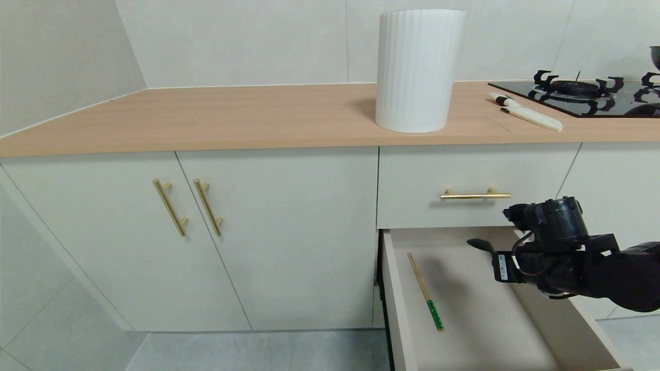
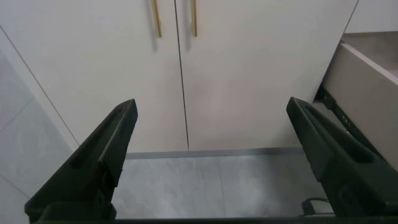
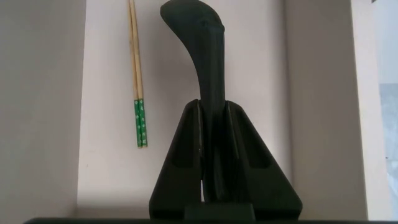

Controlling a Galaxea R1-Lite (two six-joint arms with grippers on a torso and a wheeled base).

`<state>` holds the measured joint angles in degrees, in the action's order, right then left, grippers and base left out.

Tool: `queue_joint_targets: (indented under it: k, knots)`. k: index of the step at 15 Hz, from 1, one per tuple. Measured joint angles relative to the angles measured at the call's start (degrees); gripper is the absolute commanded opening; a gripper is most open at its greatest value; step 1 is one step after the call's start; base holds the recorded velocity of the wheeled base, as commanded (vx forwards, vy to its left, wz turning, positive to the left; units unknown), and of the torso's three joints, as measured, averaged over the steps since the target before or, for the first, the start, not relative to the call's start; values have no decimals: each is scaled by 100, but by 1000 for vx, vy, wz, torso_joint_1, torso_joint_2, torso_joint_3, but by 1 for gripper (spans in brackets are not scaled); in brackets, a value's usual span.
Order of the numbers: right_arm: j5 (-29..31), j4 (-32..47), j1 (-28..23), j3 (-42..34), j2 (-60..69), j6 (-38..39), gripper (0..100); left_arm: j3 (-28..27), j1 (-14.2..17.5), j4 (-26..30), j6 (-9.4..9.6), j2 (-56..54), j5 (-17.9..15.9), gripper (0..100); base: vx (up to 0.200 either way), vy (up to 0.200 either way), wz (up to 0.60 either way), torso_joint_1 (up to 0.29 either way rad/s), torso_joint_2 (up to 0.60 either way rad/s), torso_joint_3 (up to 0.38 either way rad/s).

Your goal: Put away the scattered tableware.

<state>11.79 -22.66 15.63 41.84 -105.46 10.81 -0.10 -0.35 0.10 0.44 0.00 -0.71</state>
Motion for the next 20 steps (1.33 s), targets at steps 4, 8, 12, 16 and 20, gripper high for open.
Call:
queue_joint_targets:
  k: [4,8,12,16,20]
  knots:
    - [28,-7,107,28,-319,-17,0,0,-2,0,0,0,2,100,0,0,0,0,0,0]
    - [57,-347,200,162,-975,2,0,0,2,-2,0,0,0,100,0,0,0,0,0,0]
    - [288,-1125,210,190,-1753,0,0,0,0,0,0,0,0,100,0,0,0,0,0,0]
    - [562,-1532,239,245,-2469,-17,0,0,0,0,0,0,2,100,0,0,0,0,0,0]
    - [573,-1541,239,300,-2731,-11,0,0,0,0,0,0,2,100,0,0,0,0,0,0]
